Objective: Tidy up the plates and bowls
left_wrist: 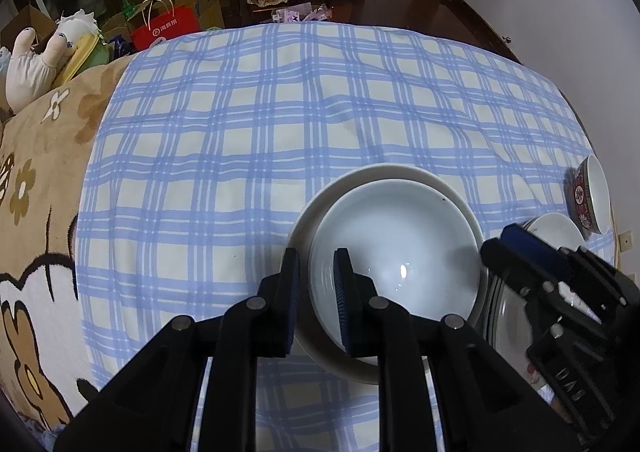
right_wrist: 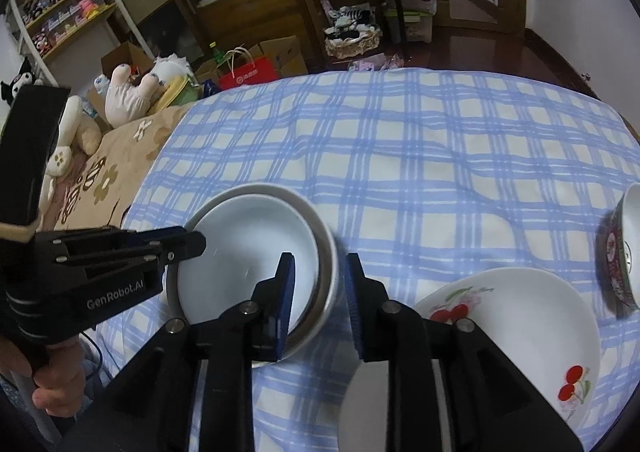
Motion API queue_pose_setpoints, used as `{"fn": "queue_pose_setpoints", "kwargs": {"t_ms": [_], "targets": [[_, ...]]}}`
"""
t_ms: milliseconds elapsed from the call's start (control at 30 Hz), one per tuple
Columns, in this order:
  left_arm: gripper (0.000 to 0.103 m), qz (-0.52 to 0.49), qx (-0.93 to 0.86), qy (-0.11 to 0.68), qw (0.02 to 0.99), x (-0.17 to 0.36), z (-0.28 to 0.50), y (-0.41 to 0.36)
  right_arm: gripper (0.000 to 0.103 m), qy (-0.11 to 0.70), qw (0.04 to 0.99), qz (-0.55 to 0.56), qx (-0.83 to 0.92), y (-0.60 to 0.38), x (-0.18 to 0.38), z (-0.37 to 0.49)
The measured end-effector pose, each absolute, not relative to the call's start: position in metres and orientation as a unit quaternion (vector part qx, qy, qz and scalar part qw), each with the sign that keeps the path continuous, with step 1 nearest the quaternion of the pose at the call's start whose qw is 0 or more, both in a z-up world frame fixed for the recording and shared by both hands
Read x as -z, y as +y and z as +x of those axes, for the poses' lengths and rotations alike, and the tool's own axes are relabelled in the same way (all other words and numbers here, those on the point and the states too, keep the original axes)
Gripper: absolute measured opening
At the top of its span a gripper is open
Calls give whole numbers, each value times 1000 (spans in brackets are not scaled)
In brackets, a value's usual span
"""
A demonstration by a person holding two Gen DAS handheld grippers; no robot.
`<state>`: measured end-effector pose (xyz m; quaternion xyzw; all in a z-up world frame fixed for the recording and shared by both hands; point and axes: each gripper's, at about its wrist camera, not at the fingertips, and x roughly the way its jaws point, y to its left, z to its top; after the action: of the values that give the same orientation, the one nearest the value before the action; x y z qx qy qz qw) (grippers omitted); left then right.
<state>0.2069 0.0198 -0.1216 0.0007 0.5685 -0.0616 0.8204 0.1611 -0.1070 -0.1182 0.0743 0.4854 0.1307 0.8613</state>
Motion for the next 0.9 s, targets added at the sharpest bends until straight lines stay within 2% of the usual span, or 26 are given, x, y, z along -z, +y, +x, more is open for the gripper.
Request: {"fn": "queue_pose_setpoints", "kwargs": {"t_ms": [100,200,267,333,433,467,533,633,900], "targets": [[19,-1,61,564,824,117,205,21,30,483,863,81,-124,-112,113,162],[28,-3,62,555,830,110,203,22,49,475,868,85,-114,-119,106,160],[43,-4,65,542,838,104,200,22,53,466,874,85,-103,-125,99,159],[57,-6,64,527,847,99,198,21,68,462,877,88,-98,-131,92,160],[65,1,68,515,854,93,196,18,78,451,884,95,-84,-144,82,158],[73,3,70,516,854,92,196,16,79,448,885,97,-76,-150,79,156],[81,4,67,517,853,91,196,14,92,450,885,103,-63,-163,74,155],[82,-7,69,512,856,87,198,12,98,446,885,123,-48,-187,66,150],[82,14,93,482,871,63,199,-19,101,423,897,126,30,-253,45,127]]}}
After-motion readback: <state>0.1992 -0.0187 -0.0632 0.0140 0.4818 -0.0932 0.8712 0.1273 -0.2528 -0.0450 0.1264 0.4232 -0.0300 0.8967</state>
